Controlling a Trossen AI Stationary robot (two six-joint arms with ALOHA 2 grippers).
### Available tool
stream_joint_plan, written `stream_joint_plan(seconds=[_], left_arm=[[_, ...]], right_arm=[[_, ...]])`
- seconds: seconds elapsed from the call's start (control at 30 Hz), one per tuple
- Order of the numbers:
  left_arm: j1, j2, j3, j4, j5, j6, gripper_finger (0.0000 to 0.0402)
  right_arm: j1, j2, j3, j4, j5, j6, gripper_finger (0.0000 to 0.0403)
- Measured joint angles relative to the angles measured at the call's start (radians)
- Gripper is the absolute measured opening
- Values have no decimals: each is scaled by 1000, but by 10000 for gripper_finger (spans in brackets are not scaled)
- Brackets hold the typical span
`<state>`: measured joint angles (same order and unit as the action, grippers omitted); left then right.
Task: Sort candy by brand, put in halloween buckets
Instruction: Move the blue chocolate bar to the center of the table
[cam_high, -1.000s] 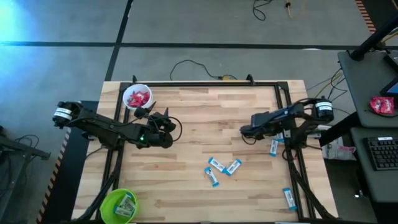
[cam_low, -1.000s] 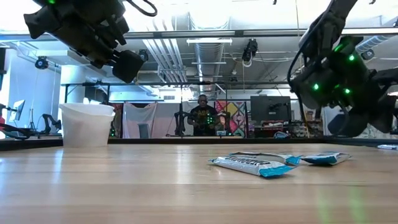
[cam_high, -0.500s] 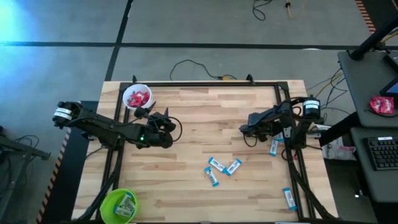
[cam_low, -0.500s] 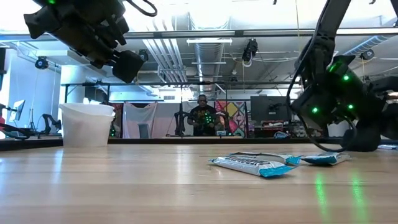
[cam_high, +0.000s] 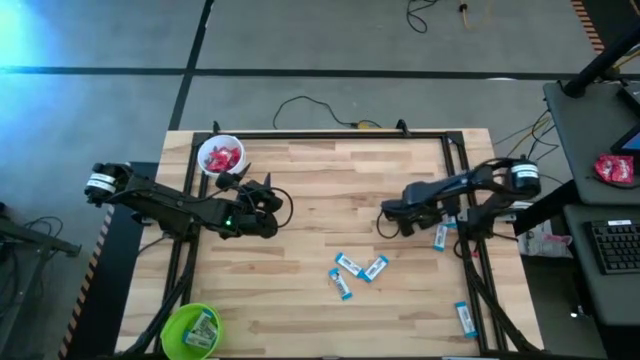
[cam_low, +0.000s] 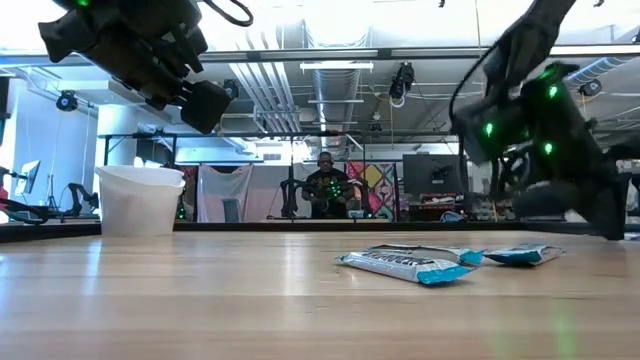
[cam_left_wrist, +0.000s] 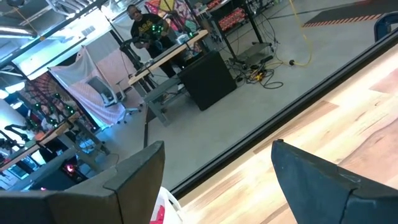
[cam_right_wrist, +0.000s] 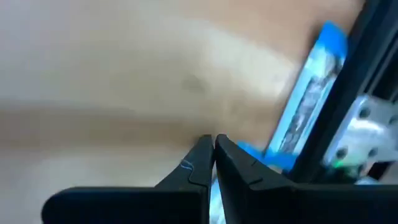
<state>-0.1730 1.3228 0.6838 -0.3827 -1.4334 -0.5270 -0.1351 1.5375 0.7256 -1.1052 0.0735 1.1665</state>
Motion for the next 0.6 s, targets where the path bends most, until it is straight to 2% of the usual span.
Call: stream_joint_plan(seconds=[0.17,0.3,0.6], left_arm=[[0,0,0,0,0,0,278],[0,0,0,0,0,0,278],[0,0,0,1,0,-1,278]], right_arm=[[55,-77,56,-32,16,78,12],[53,-101,53,-121,101,159,12],[-22,-6,-7,-151,169,198,12]])
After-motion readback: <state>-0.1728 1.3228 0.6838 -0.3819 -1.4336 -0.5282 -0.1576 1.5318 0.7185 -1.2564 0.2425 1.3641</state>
